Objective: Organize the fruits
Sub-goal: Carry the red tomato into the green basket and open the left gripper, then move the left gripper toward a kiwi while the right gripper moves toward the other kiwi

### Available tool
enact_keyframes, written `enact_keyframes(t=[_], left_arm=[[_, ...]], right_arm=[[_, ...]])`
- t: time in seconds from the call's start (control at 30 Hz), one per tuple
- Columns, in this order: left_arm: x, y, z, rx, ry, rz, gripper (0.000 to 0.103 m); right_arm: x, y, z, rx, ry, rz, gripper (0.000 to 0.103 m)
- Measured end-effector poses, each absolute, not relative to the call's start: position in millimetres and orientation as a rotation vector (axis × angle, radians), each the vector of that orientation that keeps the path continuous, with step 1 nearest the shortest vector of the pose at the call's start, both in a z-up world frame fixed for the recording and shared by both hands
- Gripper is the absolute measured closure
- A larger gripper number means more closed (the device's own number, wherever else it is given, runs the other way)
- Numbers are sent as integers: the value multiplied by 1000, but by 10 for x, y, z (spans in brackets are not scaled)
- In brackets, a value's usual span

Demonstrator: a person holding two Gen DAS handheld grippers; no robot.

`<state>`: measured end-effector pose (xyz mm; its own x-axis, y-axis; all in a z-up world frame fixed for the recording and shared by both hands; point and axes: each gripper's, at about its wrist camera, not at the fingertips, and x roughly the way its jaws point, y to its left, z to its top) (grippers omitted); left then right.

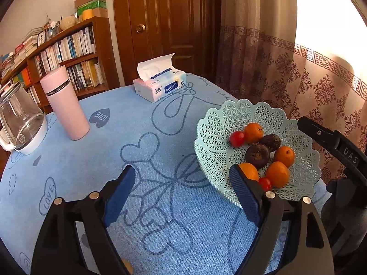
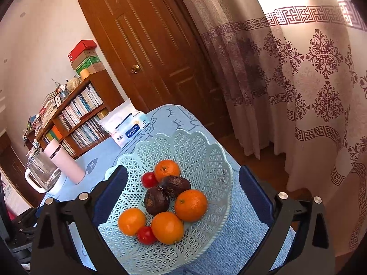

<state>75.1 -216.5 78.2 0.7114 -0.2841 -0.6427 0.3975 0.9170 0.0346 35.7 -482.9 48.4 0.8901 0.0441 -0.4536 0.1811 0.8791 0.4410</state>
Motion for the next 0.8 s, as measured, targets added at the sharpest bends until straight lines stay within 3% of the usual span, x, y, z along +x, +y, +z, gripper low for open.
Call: enact_keyframes(t=[0.8], left_arm=[[564,-1245,1090,93,618,-206,20]], right_arm=[[289,-4943,504,502,432,-166,4]])
